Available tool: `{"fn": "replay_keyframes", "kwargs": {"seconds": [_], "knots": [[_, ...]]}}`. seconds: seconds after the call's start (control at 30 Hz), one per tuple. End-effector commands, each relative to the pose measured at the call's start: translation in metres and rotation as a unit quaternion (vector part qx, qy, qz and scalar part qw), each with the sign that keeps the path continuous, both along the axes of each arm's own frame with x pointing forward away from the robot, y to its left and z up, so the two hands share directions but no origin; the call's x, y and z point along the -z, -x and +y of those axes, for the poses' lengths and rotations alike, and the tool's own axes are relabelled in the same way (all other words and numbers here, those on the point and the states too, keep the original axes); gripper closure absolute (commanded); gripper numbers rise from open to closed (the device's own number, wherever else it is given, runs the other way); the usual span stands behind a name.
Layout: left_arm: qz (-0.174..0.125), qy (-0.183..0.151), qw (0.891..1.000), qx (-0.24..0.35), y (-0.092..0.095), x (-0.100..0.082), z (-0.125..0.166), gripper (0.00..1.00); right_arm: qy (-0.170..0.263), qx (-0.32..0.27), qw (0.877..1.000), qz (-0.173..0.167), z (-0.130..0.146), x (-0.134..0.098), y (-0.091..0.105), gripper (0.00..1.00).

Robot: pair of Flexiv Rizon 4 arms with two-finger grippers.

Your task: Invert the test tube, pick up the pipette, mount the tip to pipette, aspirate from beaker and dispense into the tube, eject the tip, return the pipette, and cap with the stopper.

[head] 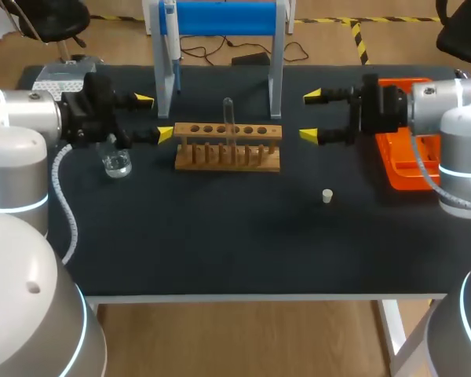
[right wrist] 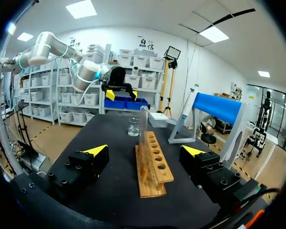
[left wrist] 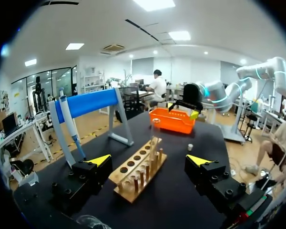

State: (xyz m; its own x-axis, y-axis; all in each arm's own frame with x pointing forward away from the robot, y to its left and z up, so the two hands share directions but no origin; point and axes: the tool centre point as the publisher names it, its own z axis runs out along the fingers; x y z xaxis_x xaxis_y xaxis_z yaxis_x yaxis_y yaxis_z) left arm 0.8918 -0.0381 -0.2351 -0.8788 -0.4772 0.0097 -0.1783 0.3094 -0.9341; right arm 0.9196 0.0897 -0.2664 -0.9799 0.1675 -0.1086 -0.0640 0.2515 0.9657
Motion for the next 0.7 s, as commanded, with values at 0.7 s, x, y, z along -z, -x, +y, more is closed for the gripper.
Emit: {"fn": "replay_keyframes", "kwargs": {"seconds": [0.7], "knots": [[-0.001,0.0,1.0,-0.001,0.0,0.001,-0.001,0.0,-0.024,-0.074,0.997,0.001,0.049,-0.009,-0.017,0.0]]}}
